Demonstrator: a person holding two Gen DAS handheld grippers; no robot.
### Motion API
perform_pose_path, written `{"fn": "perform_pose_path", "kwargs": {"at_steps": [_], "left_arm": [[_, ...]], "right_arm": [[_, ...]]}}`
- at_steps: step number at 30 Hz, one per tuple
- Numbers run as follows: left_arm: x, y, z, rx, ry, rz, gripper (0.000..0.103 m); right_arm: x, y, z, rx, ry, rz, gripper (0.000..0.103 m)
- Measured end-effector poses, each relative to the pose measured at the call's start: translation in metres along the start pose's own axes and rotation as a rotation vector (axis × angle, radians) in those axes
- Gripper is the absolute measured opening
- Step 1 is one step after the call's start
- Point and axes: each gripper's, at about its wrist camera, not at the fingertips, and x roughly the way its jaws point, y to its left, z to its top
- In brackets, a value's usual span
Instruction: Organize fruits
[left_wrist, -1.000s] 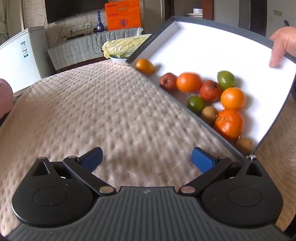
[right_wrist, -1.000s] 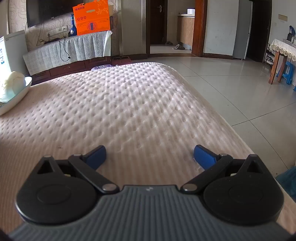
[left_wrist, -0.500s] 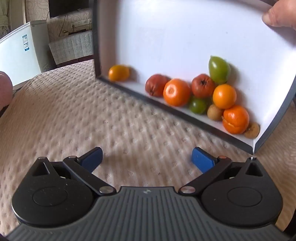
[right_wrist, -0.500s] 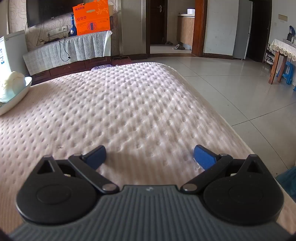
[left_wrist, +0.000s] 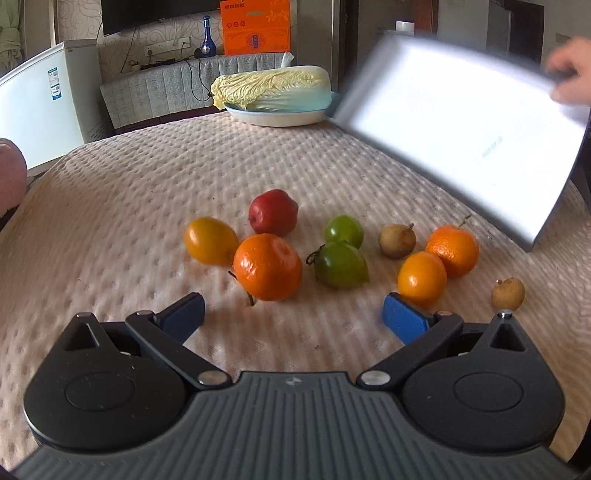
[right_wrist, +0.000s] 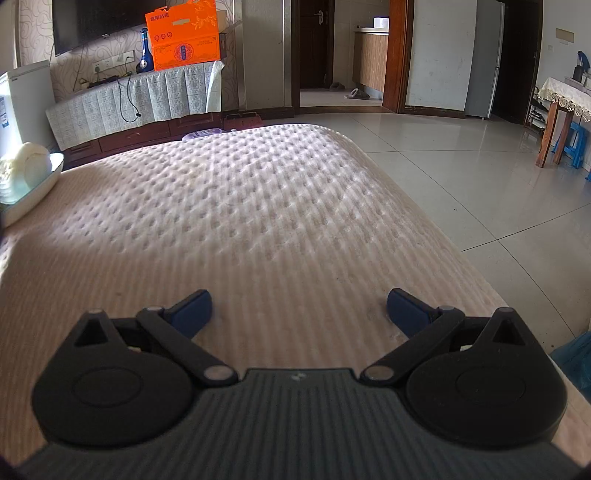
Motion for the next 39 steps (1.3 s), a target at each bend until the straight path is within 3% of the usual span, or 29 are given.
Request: {"fn": "perform_pose_path", "kwargs": {"at_steps": [18,23,24,25,26,28,30,31,33,36,39], "left_arm": [[-0.002,0.001,-0.002,-0.015,-0.012,0.0,0.103],[-0.001,0.001,-0.001,-0.007,-0.009,-0.004,0.103],[-0.001,0.001,-0.001,-0.007,-0.004,-0.004,0.103],[-0.002,0.0,0.0,-0.012,0.009,-0.001,0.103],[-0.002,-0.001,0.001,-0.014,0.018,0.004,0.103],[-0.005,0.003,0.001,-0.011,0.016,0.009,0.103],[-0.008,0.004,0.001,-0.019,0.027,0.022,0.103],[-0.012,0.004,0.001,-0.023,0.028,0.021,0.103],[-0.029,0.003,-0.005,-0.027,0.002,0.013,0.103],[-0.061,-0.001,-0.01,-0.011,-0.055,0.0,0.103],[-0.094,0.0,-0.024,-0.041,-0.118,-0.018,0.103]], "right_arm": [[-0.003,-0.002,0.0,0.023,0.002,-0.029,0.103],[-0.018,-0.008,0.002,0.066,0.109,-0.037,0.102],[-0.028,-0.012,0.001,0.082,0.111,-0.055,0.093],[-0.044,-0.013,0.0,0.081,0.089,-0.084,0.083],[-0.065,-0.01,-0.001,0.057,0.047,-0.107,0.081],[-0.122,0.003,-0.004,0.005,-0.121,-0.112,0.082],[-0.188,0.021,-0.015,0.009,-0.342,-0.061,0.083],[-0.219,0.031,-0.024,0.014,-0.459,0.0,0.089],[-0.262,0.05,-0.04,0.013,-0.571,0.157,0.103],[-0.28,0.08,-0.064,-0.001,-0.497,0.402,0.1],[-0.27,0.124,-0.098,-0.191,-0.39,0.475,0.096]]}}
